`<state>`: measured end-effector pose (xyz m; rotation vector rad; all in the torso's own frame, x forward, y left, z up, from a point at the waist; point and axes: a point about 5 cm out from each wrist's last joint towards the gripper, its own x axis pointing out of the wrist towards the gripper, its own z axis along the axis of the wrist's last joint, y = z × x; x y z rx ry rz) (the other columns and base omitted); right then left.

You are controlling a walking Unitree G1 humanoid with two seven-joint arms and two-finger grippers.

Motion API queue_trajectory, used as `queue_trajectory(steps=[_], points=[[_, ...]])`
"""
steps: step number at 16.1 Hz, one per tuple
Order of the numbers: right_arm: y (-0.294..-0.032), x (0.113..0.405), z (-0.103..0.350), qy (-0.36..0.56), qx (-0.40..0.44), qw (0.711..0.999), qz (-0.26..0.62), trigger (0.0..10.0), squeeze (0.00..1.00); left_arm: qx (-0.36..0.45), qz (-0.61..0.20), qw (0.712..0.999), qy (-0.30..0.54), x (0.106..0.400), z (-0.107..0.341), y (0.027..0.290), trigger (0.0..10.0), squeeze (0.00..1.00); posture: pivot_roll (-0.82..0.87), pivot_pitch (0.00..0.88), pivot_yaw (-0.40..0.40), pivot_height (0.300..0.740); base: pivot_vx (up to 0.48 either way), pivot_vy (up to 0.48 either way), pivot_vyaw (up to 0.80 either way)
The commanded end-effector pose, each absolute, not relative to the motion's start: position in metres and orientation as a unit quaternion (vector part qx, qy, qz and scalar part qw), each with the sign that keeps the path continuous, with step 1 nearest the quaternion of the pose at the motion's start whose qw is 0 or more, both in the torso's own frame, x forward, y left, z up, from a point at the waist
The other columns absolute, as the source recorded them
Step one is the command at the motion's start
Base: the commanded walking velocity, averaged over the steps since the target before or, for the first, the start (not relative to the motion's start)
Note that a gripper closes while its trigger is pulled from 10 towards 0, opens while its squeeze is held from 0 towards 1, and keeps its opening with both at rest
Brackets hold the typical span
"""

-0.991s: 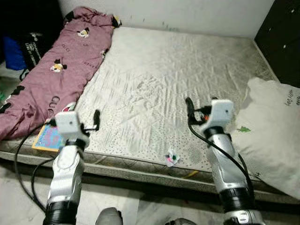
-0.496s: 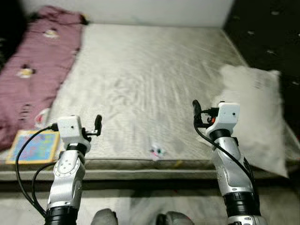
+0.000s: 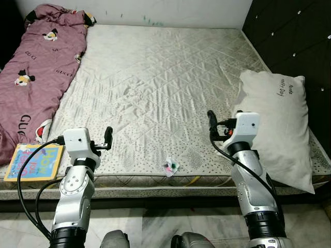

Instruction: Clean up the room

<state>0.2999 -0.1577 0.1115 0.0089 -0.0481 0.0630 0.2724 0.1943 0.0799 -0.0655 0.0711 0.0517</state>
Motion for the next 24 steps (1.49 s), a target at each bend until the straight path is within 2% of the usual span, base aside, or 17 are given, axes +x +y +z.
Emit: queue_trajectory(steps=[1,12,24], points=[[-0.158,0.299,0.116,-0.033,0.002,0.999,0.038,10.0,0.0,-0.026,0.033,0.998,0.04,0.274,0.081,0.197,10.0,0.0,0.02,0.067,-0.045,0.721,0.0,0.0,0.0],[-0.155,0.299,0.115,-0.029,0.0,0.998,0.058,10.0,0.0,-0.029,0.041,0.998,0.043,0.276,0.081,0.195,10.0,0.0,0.02,0.07,-0.052,0.581,0.0,0.0,0.0],[-0.147,0.304,0.115,-0.022,0.001,0.996,0.089,10.0,0.0,-0.035,0.054,0.997,0.046,0.279,0.082,0.199,10.0,0.0,0.02,0.104,-0.051,0.581,0.0,0.0,0.0]])
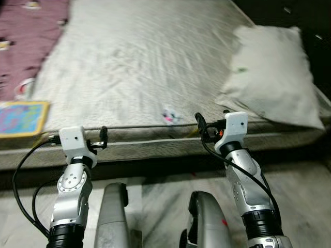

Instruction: Clean up the room

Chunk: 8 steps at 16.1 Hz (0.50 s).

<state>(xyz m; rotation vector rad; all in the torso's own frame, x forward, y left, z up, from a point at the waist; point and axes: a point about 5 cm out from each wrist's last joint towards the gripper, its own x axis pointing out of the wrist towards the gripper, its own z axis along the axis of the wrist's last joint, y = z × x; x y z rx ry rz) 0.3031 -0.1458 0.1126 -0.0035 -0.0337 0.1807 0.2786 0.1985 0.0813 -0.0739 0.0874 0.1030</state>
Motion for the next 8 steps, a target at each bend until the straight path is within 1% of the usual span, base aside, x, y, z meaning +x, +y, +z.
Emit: queue_trajectory(steps=[1,3,8], points=[[-0.1453,0.3038,0.1151,-0.022,0.001,0.995,0.097,10.0,0.0,-0.038,0.05,0.997,0.046,0.279,0.0819,0.1989,10.0,0.0,0.02,0.104,-0.051,0.581,0.0,0.0,0.0],[-0.1434,0.3037,0.1158,-0.024,0.002,0.994,0.106,10.0,0.0,-0.039,0.045,0.997,0.043,0.2793,0.0825,0.1981,10.0,0.0,0.02,0.103,-0.051,0.581,0.0,0.0,0.0],[-0.1424,0.3037,0.1161,-0.025,-0.004,0.993,0.114,10.0,0.0,-0.043,0.041,0.997,0.042,0.2798,0.0826,0.1965,10.0,0.0,0.02,0.095,-0.055,0.581,0.272,0.0,0.0]])
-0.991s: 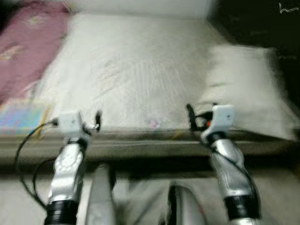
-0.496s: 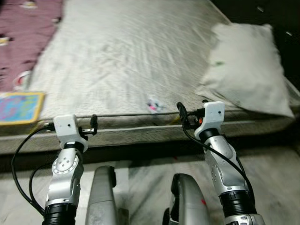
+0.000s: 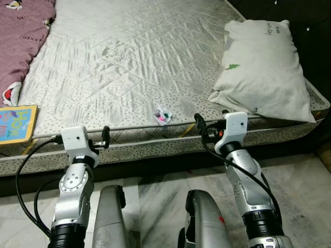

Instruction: Clean up the room

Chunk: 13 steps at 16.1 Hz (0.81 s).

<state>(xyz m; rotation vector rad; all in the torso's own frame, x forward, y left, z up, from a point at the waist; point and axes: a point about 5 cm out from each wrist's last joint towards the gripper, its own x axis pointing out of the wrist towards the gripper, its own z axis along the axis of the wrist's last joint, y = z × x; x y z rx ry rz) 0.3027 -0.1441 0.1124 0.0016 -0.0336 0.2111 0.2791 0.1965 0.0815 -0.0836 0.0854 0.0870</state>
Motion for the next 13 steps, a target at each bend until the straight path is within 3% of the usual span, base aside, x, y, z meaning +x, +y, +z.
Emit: queue_trajectory(steps=[1,5,10,13], points=[[-0.141,0.3033,0.1165,-0.027,-0.01,0.992,0.119,10.0,0.0,-0.044,0.04,0.997,0.042,0.2799,0.0826,0.196,10.0,0.0,0.02,0.095,-0.055,0.581,0.285,0.0,0.8],[-0.1409,0.3033,0.1156,-0.026,-0.008,0.992,0.121,10.0,0.0,-0.043,0.038,0.997,0.043,0.2799,0.0821,0.1953,10.0,0.0,0.02,0.088,-0.053,0.581,0.289,0.0,0.73],[-0.1405,0.3033,0.1135,-0.021,-0.001,0.992,0.124,10.0,0.0,-0.042,0.033,0.997,0.046,0.2797,0.0808,0.1941,10.0,0.0,0.02,0.08,-0.053,0.581,0.058,0.0,0.0],[-0.1394,0.3034,0.1134,-0.022,-0.005,0.991,0.13,10.0,0.0,-0.046,0.028,0.998,0.041,0.2797,0.0818,0.1932,10.0,0.0,0.02,0.079,-0.052,0.581,0.289,0.0,0.0]])
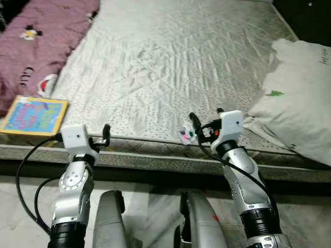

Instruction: Clean up the room

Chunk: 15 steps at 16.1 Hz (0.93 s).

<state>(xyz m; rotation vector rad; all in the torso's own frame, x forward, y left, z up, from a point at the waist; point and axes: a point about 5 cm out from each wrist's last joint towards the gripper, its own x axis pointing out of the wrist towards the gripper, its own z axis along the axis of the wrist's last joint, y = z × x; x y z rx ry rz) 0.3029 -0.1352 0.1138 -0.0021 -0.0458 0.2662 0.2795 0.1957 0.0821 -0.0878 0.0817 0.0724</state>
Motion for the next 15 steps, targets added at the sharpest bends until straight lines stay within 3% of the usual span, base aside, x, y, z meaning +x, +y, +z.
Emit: queue_trajectory(steps=[1,4,11,15], points=[[-0.138,0.304,0.114,-0.024,-0.013,0.99,0.135,10.0,0.0,-0.048,0.028,0.998,0.043,0.28,0.081,0.193,10.0,0.0,0.01,0.083,-0.048,0.581,0.349,0.0,0.8],[-0.139,0.305,0.115,-0.026,-0.011,0.992,0.126,10.0,0.0,-0.058,0.02,0.997,0.046,0.286,0.084,0.188,10.0,0.0,0.02,0.082,-0.043,0.581,0.214,0.0,0.77],[-0.139,0.311,0.107,-0.011,0.014,0.994,0.111,10.0,0.0,-0.049,0.034,0.997,0.045,0.276,0.088,0.203,10.0,0.0,0.07,0.109,-0.035,0.581,0.0,0.0,-0.07],[-0.135,0.31,0.104,0.002,0.007,0.991,0.132,10.0,0.0,-0.048,0.019,0.998,0.047,0.281,0.092,0.194,10.0,0.0,0.06,0.138,-0.036,0.539,0.0,0.0,-0.1]])
